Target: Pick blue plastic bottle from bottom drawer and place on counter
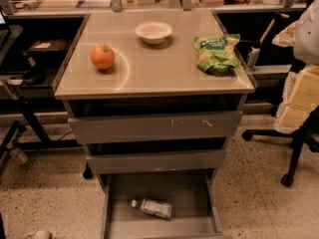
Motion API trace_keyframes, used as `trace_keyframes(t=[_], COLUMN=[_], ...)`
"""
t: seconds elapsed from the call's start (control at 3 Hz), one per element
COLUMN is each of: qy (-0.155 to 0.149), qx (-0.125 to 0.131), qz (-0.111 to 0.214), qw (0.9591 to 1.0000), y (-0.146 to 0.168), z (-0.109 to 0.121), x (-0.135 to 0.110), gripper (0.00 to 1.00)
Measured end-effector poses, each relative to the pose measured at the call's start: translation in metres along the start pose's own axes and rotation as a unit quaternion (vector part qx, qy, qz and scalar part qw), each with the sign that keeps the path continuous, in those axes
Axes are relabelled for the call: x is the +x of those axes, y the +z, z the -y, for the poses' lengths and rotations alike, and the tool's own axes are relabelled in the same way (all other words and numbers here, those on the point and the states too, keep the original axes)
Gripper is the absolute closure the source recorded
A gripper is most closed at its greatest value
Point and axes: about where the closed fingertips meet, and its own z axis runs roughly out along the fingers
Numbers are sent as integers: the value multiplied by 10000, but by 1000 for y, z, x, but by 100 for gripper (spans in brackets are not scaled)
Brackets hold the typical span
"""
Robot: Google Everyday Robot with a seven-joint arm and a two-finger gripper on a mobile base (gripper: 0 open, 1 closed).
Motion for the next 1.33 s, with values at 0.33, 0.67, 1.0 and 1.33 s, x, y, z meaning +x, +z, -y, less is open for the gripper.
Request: trace_keyframes(t=[0.33, 0.67, 1.0, 1.33], qy=[0, 31, 153, 236], qx=[0, -93, -241, -524], qz=[0, -56, -137, -256], qw=[10000, 9999, 9995, 9980], y=[0, 21, 75, 149], z=[0, -9, -29, -54], x=[0, 0, -5, -4], gripper=[0, 0, 0, 0])
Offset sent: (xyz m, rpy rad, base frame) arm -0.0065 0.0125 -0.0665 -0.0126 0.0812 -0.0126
